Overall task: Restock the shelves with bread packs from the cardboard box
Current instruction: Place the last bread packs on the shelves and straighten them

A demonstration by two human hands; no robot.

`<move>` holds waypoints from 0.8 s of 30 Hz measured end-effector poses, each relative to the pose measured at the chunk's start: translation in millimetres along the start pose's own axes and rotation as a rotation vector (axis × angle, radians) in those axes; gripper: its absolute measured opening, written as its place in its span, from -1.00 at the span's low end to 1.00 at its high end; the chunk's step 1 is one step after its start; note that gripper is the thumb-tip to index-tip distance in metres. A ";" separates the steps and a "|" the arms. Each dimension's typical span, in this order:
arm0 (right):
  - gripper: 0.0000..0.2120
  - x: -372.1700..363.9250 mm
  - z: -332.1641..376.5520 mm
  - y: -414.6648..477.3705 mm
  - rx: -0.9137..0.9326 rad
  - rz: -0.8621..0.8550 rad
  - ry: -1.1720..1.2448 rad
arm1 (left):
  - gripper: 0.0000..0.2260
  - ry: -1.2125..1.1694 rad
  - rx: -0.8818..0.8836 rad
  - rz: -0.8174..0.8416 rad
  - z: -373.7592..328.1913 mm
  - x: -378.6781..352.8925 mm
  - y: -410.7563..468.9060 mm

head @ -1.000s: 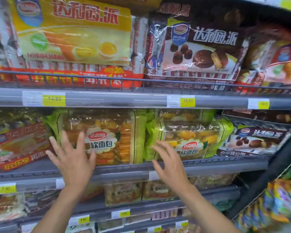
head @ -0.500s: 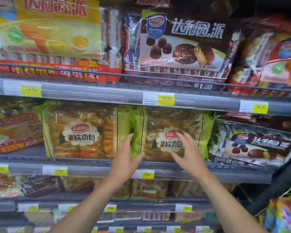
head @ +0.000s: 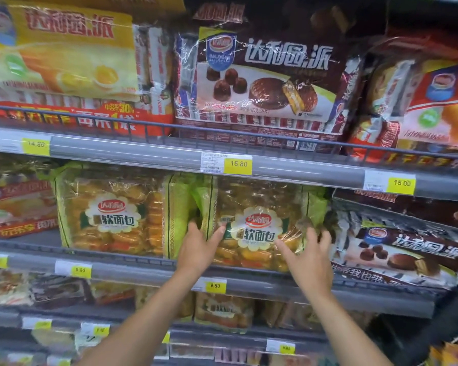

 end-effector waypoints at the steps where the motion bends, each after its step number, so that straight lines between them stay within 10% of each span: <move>1: -0.15 -0.9 -0.7 -0.1 -0.008 0.008 -0.045 | -0.15 -0.001 -0.014 -0.016 1.1 -1.4 0.1; 9: -0.21 -23.3 26.5 -14.6 0.365 -0.022 -0.327 | -0.06 0.698 -0.412 -0.164 -12.2 -22.6 -19.9; 24: 0.05 -31.4 19.5 4.8 0.410 0.059 -0.378 | 0.09 0.718 -0.464 -0.168 -17.8 -21.6 2.0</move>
Point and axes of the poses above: each hand's wrist, its own y-axis towards the middle knuckle, its own x-axis out of the back of the hand, z = x × y, the point moved 4 cm from there along y, towards the middle knuckle, and after that the axes turned 12 degrees about z, right-handed, at the moved point
